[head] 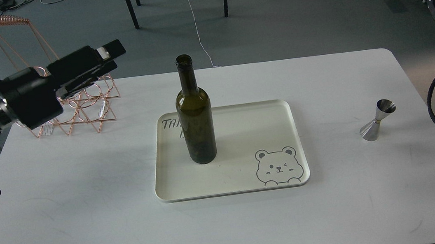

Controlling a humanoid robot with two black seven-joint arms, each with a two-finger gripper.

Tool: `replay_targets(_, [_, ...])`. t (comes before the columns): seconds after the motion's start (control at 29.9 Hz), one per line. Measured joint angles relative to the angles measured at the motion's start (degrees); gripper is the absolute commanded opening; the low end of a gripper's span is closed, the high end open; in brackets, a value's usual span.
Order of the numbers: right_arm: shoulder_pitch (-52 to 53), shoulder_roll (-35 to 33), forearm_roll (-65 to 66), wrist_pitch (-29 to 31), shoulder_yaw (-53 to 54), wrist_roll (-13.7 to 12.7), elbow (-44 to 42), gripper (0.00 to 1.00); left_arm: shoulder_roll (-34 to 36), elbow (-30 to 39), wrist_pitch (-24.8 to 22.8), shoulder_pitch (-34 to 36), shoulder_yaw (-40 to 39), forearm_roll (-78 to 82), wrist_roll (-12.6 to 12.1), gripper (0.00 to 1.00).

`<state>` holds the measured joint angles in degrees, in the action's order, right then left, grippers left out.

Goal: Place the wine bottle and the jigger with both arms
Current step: 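Move the left gripper from the wine rack toward the green wine bottle, then close the left gripper around the neck of the wine bottle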

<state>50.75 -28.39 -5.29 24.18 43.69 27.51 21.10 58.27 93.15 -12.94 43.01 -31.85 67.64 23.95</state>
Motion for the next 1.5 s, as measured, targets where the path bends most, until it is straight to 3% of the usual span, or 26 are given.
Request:
replay_targets(0.23, [0.2, -0.1, -0.1, 0.2, 0.1, 0.1, 0.2, 0.99, -6.4, 1.1, 7.9, -1.5, 2.7, 25.6, 0.8, 0.96])
replay_targets(0.43, [0.2, -0.1, -0.1, 0.8, 0.1, 0.2, 0.2, 0.99, -10.9, -0.2, 12.5, -1.7, 3.4, 38.5, -1.5, 0.96])
replay_targets(0.63, [0.2, -0.1, -0.1, 0.9, 0.0, 0.2, 0.3, 0.99, -15.1, -5.5, 12.8, -1.5, 3.4, 39.6, -5.2, 0.96])
replay_targets(0.73, [0.2, -0.1, -0.1, 0.9, 0.0, 0.2, 0.4, 0.99, -15.5, -6.6, 12.8, -1.2, 3.4, 39.7, -5.4, 0.96])
replay_targets(1.0, [0.2, -0.1, -0.1, 0.9, 0.0, 0.3, 0.4, 0.99, -16.8, -6.7, 13.0, 0.1, 3.1, 39.7, -5.7, 0.83])
replay_targets(1.24, [0.1, -0.1, 0.0, 1.0, -0.1, 0.3, 0.3, 0.99, -19.0, -6.7, 13.1, 1.5, 2.9, 39.8, -5.8, 0.82])
replay_targets(1.5, [0.0, -0.1, 0.0, 0.9, -0.2, 0.3, 0.3, 0.99, -20.2, -7.2, 13.0, 1.9, 3.1, 39.8, -5.7, 0.58])
